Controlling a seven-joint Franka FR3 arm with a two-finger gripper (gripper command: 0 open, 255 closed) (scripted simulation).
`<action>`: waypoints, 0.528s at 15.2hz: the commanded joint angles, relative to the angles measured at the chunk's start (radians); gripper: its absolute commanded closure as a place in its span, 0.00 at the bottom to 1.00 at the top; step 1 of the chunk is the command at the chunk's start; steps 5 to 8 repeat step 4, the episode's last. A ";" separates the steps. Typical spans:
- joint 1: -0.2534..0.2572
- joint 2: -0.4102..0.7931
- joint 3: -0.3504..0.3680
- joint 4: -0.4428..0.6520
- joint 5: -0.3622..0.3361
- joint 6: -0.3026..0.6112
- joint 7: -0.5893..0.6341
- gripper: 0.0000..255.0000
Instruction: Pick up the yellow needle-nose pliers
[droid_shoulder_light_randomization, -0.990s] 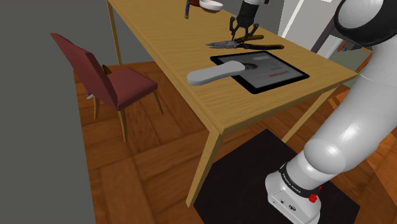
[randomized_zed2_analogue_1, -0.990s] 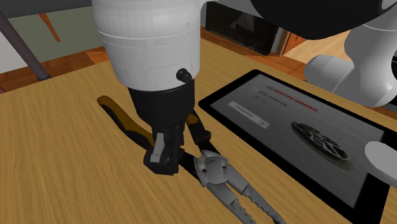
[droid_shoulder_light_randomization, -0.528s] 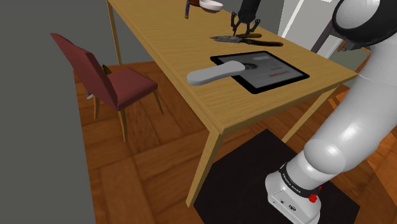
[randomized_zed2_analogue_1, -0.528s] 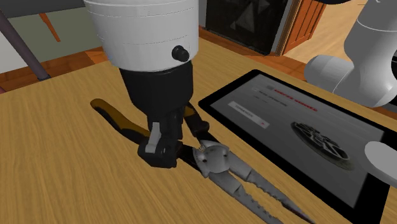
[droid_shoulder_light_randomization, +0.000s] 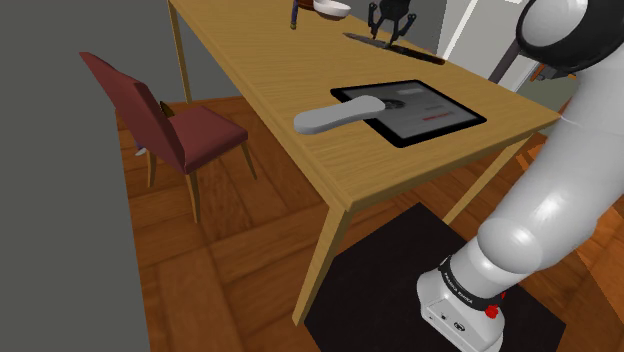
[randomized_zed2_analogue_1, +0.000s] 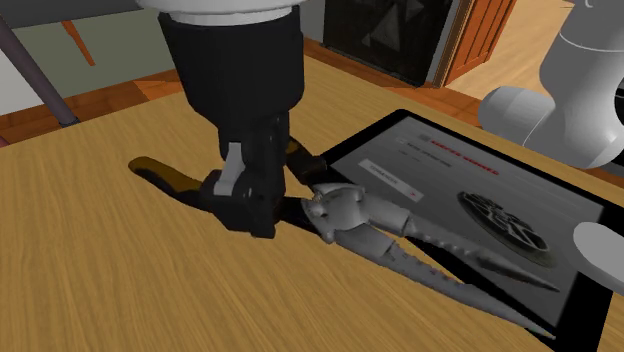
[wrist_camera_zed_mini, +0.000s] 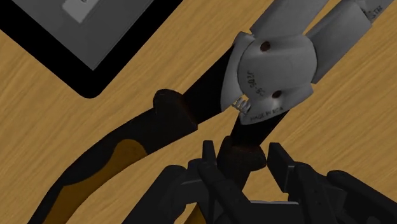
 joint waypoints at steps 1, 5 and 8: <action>0.000 0.014 0.001 0.047 0.002 -0.033 0.003 1.00; -0.001 0.021 0.000 0.073 0.003 -0.052 0.003 1.00; -0.001 0.021 0.000 0.073 0.003 -0.052 0.003 1.00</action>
